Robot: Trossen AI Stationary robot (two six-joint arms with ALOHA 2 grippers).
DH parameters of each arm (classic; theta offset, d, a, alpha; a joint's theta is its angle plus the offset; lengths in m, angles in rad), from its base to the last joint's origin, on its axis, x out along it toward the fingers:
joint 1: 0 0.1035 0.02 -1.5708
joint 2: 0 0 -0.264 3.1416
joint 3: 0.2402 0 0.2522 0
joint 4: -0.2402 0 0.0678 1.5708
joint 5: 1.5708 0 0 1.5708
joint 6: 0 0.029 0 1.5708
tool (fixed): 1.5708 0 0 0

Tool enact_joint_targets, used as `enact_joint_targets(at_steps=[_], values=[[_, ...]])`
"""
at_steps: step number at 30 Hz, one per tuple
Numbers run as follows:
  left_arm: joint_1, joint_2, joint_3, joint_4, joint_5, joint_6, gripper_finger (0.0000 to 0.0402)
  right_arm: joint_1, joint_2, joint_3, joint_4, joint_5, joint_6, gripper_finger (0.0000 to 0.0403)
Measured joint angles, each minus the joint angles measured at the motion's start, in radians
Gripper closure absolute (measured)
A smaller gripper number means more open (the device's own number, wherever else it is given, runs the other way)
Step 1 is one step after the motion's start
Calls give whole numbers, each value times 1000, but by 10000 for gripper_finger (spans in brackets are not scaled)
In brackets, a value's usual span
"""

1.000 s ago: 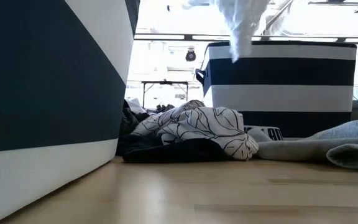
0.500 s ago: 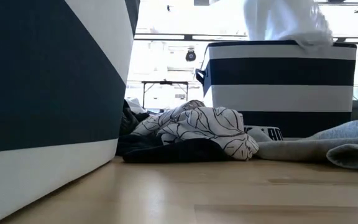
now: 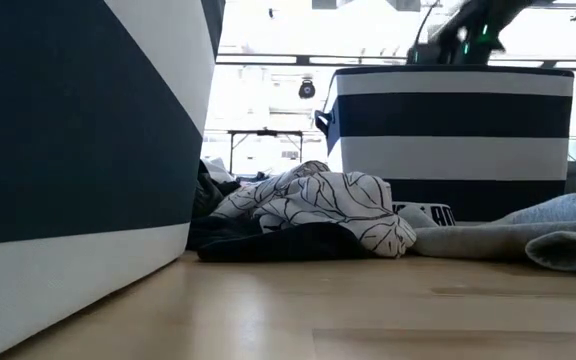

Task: Sort clothes
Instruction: Put the white dress into the top blue laundry bin, then put the gray shorts into the bottom blue laundry bin

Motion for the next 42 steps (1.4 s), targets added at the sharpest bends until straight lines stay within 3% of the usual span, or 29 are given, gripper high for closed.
enact_joint_targets(at_steps=[6, 13, 16, 19, 21, 24, 27, 30, 37, 42], values=[[25, 0, 0, -6, -31, -224, 206, -20, 99, -8, -74, -35, -1, 299], [135, 64, 179, -234, 32, -300, 206, -19, 58, 261, -183, -29, -17, 236], [195, 136, 322, -447, 75, -307, 206, -15, 40, 425, -244, 54, -19, 230], [299, 227, 491, -781, 114, -562, 206, -15, 19, 592, -274, 113, -27, 230], [391, 294, 587, -1013, 196, -680, 206, -14, 5, 687, -268, 119, -39, 230], [498, 393, 664, -1277, 338, -693, 206, -6, -15, 808, -239, 110, -73, 229], [575, 486, 652, -1426, 352, -602, 206, 19, -39, 887, -200, 103, -87, 229], [631, 559, 595, -1461, 249, -548, 206, 61, -68, 907, -176, 102, -87, 229], [721, 686, 458, -1470, 295, -507, 205, 193, -102, 855, -211, 101, -49, 229], [722, 709, 452, -1515, 251, -498, 187, 282, -109, 771, -200, 99, -27, 229]])
